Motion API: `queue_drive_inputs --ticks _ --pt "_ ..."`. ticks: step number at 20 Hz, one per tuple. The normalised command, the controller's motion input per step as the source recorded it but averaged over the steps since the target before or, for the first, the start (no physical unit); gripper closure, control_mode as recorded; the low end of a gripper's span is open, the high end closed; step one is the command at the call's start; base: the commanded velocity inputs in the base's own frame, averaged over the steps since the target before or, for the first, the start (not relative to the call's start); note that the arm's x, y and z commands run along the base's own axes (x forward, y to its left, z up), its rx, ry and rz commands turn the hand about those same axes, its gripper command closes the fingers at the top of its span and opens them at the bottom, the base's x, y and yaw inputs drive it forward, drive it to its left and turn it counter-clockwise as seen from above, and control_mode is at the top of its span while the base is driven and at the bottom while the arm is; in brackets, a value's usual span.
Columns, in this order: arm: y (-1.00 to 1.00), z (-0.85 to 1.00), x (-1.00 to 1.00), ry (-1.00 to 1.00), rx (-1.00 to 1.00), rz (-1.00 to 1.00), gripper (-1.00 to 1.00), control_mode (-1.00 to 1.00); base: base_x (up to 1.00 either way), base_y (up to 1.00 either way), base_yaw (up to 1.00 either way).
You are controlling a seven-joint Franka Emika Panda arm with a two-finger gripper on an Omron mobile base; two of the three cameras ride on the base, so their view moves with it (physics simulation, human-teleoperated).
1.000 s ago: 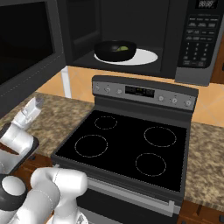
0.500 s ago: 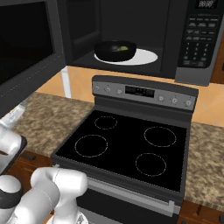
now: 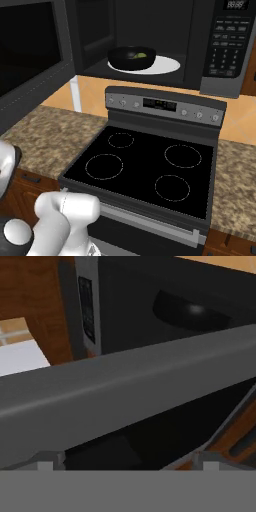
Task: Pick the lime from the sink and place it in the bowl. Then pick the bowl and place it in the microwave. Then close the microwave door and press the start button.
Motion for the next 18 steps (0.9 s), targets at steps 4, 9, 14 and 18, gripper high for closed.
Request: queue_drive_inputs --ticks 4,9,14,18 --pt "-0.69 0.24 -0.24 0.0 0.06 0.0 -1.0 -1.0 0.0 0.0 0.0" --pt "-0.87 0.4 -0.35 0.0 0.1 0.01 -1.0 -1.0 0.0 0.0 0.0" --pt "-0.81 0.66 -0.25 0.06 0.11 0.1 -1.0 -1.0 0.0 0.0 0.0" --pt "-0.74 0.53 -0.01 0.12 0.11 0.21 -1.0 -1.0 0.0 0.0 0.0"
